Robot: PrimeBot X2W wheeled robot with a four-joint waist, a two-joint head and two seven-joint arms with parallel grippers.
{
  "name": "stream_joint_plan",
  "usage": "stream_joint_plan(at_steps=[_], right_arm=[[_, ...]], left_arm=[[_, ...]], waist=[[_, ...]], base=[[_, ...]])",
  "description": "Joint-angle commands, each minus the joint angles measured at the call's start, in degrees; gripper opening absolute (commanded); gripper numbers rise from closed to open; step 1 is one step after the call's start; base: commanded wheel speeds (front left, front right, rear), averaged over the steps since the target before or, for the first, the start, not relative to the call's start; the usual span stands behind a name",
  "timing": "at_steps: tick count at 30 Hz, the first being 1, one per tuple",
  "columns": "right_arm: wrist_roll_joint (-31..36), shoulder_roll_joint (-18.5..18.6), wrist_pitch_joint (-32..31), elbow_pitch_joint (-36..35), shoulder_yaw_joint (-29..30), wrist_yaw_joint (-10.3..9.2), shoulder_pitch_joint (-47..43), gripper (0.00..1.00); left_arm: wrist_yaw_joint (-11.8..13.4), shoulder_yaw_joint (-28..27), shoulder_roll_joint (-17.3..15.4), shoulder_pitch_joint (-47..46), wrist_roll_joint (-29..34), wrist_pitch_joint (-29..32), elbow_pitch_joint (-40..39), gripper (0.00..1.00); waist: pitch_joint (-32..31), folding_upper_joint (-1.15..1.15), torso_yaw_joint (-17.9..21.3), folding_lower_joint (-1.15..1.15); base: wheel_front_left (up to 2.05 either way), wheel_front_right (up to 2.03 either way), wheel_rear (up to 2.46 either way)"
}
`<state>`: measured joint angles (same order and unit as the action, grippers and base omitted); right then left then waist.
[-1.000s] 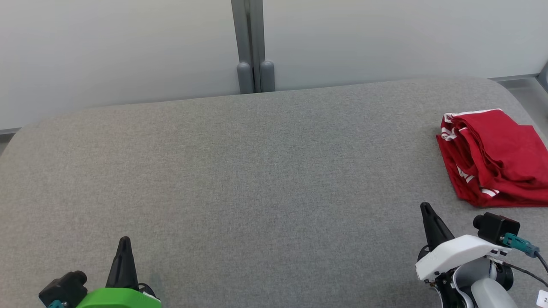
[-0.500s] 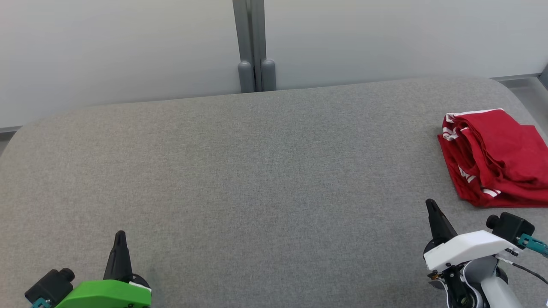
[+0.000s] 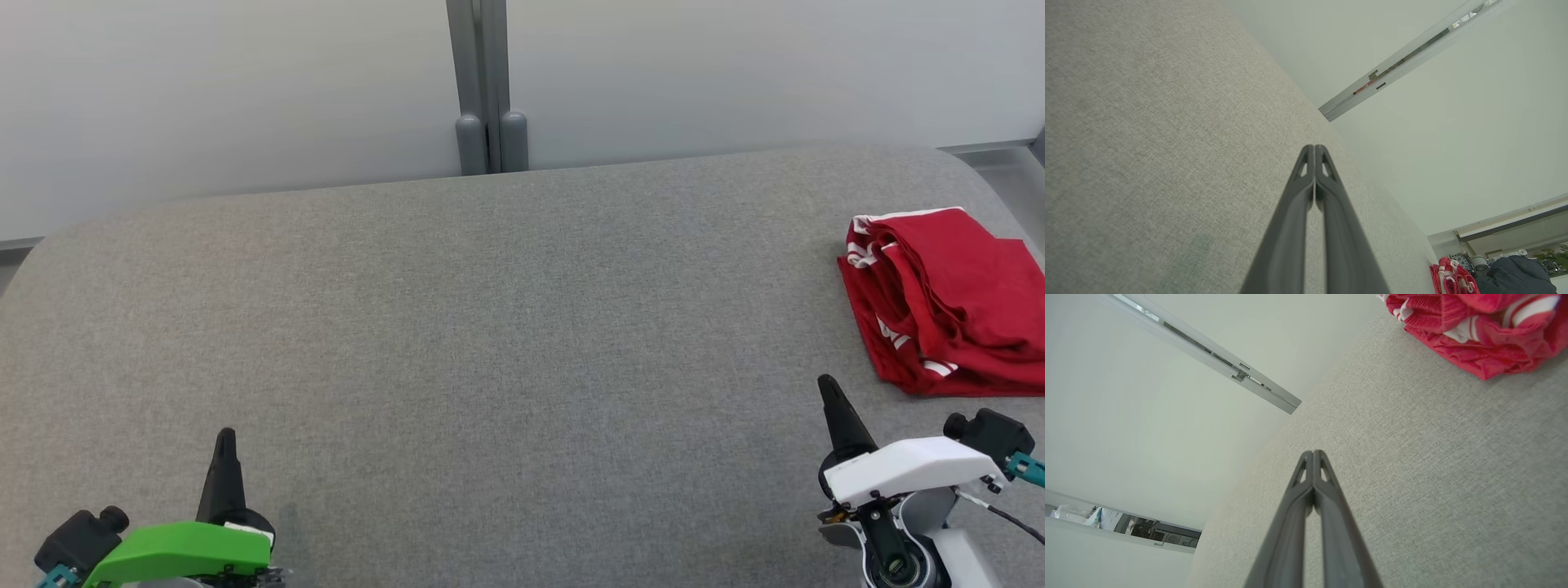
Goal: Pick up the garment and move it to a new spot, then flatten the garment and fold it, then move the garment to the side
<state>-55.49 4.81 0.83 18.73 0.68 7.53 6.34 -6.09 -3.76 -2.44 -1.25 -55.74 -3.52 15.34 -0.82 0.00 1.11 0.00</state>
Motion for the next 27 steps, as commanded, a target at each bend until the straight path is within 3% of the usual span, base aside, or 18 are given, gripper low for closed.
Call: stream_joint_plan(at_steps=[1, 27], right_arm=[[-1.75, 0.10, -0.36, -0.99, 0.44, -0.02, 0.57, 0.00], [-16.66, -0.79, -3.39, -2.67, 2.82, -0.02, 0.28, 0.00]], left_arm=[[-0.38, -0.37, -0.38, -1.62, -1.78, 0.45, -0.70, 0.00], [-0.88, -1.41, -0.50, -3.27, -16.57, 4.57, -1.05, 0.00]], waist=[[0.02, 0.00, -0.02, 0.00], [0.36, 0.00, -0.40, 0.00]], base=[[0.00, 0.00, 0.00], [0.00, 0.00, 0.00]])
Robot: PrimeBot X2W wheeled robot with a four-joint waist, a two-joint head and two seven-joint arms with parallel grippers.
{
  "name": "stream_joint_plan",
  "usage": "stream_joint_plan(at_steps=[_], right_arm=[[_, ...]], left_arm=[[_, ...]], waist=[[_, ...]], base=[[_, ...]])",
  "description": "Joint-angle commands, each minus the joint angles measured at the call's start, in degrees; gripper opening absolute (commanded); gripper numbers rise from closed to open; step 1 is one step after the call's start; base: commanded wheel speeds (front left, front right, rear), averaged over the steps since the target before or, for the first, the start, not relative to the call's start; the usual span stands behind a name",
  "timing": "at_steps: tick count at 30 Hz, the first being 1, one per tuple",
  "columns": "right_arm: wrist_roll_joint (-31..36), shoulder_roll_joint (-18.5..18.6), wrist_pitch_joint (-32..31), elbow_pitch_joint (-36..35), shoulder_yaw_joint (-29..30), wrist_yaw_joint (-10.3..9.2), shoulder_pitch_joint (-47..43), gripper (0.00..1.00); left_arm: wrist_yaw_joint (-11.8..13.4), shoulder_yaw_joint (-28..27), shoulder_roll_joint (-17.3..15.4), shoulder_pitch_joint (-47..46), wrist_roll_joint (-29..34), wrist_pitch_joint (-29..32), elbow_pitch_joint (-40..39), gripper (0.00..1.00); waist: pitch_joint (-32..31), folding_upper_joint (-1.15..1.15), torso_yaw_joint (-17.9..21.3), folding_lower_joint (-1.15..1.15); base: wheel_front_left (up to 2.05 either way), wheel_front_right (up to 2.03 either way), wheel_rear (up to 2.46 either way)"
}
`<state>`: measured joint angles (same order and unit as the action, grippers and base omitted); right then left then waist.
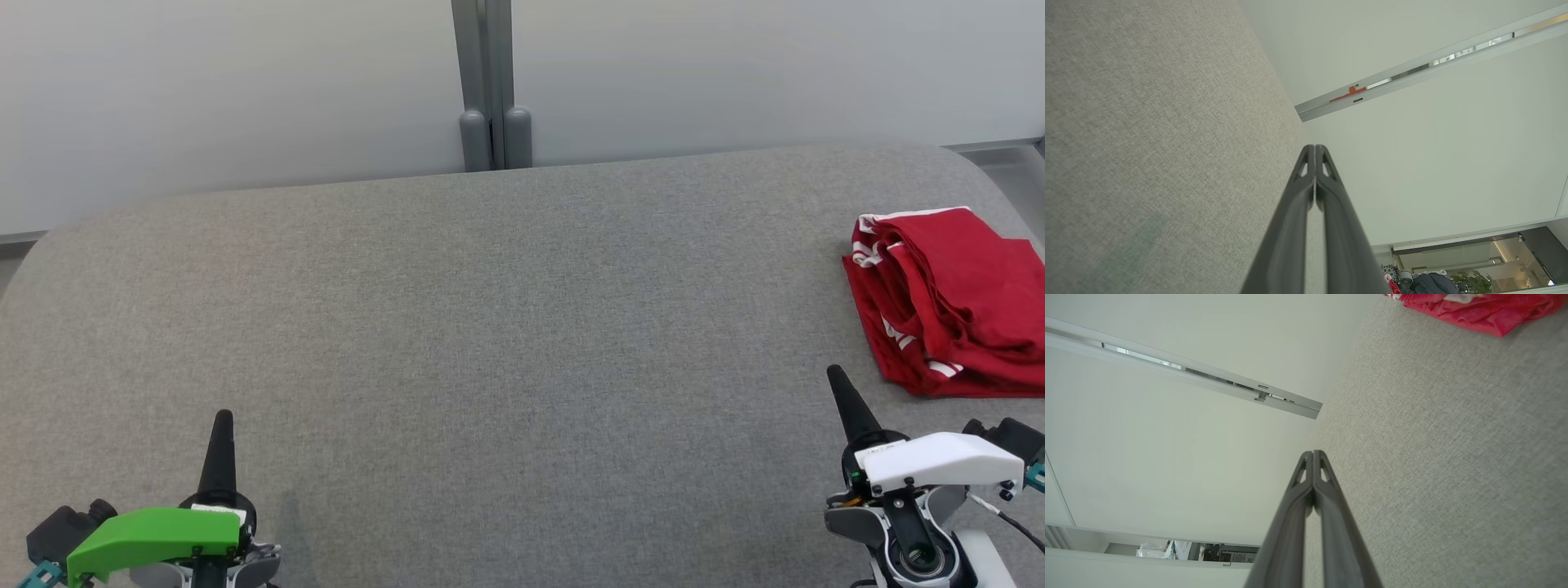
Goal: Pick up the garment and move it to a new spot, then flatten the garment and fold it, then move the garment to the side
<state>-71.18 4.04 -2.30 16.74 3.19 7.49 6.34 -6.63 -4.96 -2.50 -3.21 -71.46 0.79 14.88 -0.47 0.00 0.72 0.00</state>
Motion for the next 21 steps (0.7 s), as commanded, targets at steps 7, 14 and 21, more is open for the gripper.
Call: stream_joint_plan(at_steps=[7, 14, 21], right_arm=[[-4.35, -0.23, -0.93, -1.06, 0.82, 0.02, 0.21, 0.00], [-7.65, -0.43, -1.60, -1.43, 1.34, 0.02, 0.13, 0.00], [-10.66, -0.56, -2.24, -1.74, 1.81, 0.01, 0.05, 0.00]], left_arm=[[-0.43, -0.45, -0.46, -1.69, -4.18, 1.16, -0.68, 0.00], [-0.59, -0.70, -0.49, -2.05, -7.43, 2.15, -0.73, 0.00], [-0.69, -0.95, -0.51, -2.40, -10.51, 2.93, -0.78, 0.00]], waist=[[0.09, 0.00, -0.11, 0.00], [0.19, 0.00, -0.21, 0.00], [0.28, 0.00, -0.31, 0.00]], base=[[0.00, 0.00, 0.00], [0.00, 0.00, 0.00], [0.00, 0.00, 0.00]])
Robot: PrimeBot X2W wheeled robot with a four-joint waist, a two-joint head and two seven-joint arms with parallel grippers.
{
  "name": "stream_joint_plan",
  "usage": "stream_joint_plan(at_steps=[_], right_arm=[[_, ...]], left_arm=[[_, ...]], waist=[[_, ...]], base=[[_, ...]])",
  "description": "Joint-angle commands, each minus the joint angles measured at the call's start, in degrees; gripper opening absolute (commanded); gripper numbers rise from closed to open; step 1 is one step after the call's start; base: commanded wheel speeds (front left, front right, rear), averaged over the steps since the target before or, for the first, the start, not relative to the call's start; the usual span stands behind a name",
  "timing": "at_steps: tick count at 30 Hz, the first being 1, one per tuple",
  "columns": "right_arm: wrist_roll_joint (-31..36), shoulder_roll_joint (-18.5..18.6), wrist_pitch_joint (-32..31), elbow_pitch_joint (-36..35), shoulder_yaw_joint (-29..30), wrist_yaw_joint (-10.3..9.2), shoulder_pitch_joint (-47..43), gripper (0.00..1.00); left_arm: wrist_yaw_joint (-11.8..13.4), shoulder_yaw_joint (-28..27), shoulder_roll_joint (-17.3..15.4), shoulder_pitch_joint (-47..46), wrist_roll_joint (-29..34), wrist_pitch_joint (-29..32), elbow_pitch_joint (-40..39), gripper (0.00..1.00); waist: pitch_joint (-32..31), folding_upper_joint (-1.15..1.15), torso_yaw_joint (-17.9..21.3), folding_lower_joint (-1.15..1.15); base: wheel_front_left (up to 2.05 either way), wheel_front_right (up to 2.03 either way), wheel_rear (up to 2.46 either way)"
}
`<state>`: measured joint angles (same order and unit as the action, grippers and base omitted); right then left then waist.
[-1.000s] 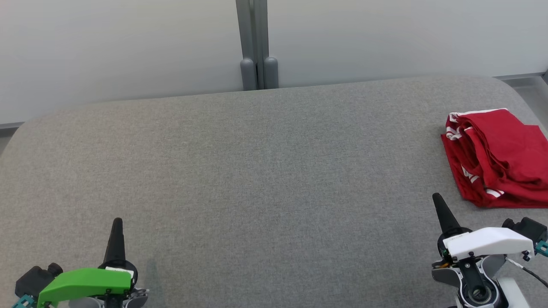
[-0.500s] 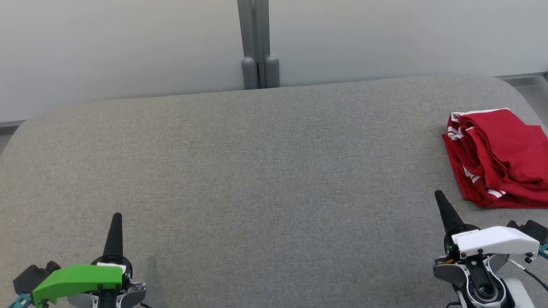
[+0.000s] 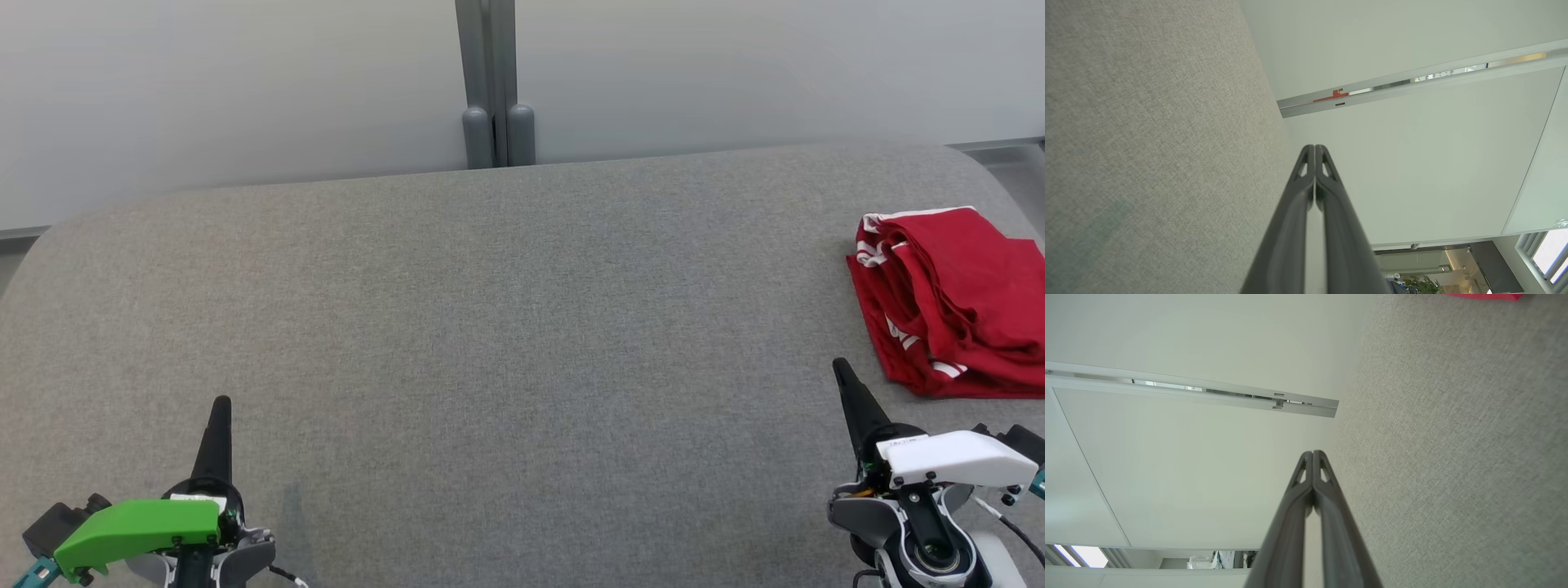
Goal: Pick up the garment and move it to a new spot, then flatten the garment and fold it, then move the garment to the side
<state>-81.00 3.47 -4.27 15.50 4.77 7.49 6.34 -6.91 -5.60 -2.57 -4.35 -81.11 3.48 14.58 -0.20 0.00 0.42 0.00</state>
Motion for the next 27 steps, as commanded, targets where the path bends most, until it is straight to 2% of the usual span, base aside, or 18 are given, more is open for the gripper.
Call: stream_joint_plan(at_steps=[1, 27], right_arm=[[-1.33, -0.02, -0.31, -0.55, 0.31, 0.01, 0.04, 0.00], [-11.57, -0.62, -2.46, -1.69, 1.92, 0.01, -0.26, 0.00]], left_arm=[[-0.37, -0.34, -0.45, -1.26, -1.24, 0.41, -0.50, 0.00], [-0.75, -1.03, -0.49, -2.20, -11.41, 3.27, -0.59, 0.00]], waist=[[0.02, 0.00, -0.02, 0.00], [0.37, 0.00, -0.42, 0.00]], base=[[0.00, 0.00, 0.00], [0.00, 0.00, 0.00]])
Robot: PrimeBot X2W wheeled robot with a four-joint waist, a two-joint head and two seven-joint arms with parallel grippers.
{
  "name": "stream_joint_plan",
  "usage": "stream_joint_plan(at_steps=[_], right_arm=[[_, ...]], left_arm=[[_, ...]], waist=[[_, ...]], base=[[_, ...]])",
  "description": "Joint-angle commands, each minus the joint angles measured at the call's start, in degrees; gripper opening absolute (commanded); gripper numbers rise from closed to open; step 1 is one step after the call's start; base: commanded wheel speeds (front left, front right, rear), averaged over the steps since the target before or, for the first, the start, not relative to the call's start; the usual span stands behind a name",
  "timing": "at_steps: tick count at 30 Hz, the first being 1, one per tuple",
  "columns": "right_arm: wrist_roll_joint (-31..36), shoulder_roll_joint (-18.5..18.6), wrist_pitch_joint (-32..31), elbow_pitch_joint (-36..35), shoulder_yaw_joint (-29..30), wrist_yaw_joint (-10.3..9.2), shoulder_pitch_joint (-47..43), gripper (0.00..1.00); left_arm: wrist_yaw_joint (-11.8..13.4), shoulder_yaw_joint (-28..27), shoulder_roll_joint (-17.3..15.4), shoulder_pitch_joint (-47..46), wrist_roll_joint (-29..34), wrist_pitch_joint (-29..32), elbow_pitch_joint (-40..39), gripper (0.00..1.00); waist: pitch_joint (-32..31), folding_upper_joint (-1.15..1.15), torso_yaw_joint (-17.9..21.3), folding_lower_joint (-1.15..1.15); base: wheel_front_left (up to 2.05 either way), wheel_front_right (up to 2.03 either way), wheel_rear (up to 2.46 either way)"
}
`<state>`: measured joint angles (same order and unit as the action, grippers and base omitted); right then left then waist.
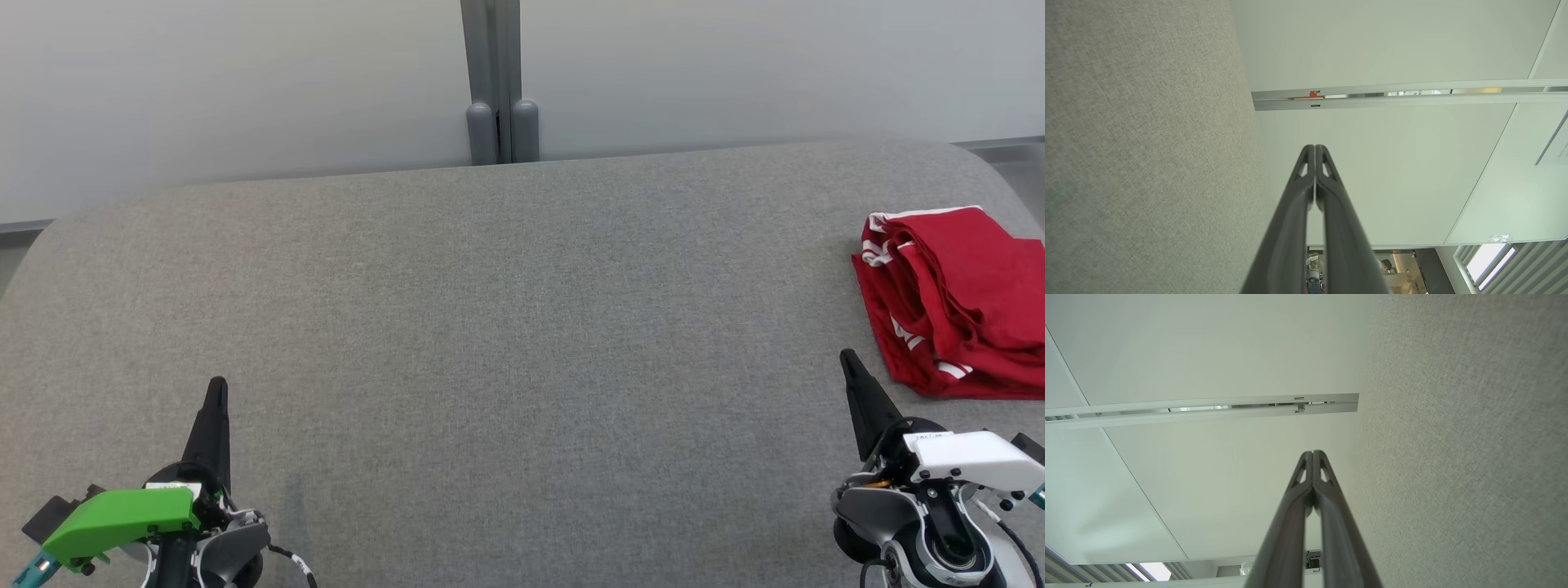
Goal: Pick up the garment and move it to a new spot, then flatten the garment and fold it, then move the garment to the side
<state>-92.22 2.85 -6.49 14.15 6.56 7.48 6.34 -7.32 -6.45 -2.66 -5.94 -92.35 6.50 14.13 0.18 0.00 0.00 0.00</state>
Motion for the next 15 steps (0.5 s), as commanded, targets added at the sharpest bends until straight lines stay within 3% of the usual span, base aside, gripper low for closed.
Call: stream_joint_plan(at_steps=[1, 15], right_arm=[[-0.35, 0.00, -0.24, -0.33, 0.12, 0.02, -0.26, 0.00], [-0.36, 0.01, -0.24, -0.32, 0.11, 0.02, -0.26, 0.00]], left_arm=[[-0.34, -0.17, -0.39, -0.61, -0.13, 0.25, -0.14, 0.00], [-0.31, -0.17, -0.40, -0.61, -0.12, 0.25, -0.15, 0.00]], waist=[[0.00, 0.00, 0.00, 0.00], [0.00, 0.00, 0.00, 0.00]], base=[[0.00, 0.00, 0.00], [0.00, 0.00, 0.00]])
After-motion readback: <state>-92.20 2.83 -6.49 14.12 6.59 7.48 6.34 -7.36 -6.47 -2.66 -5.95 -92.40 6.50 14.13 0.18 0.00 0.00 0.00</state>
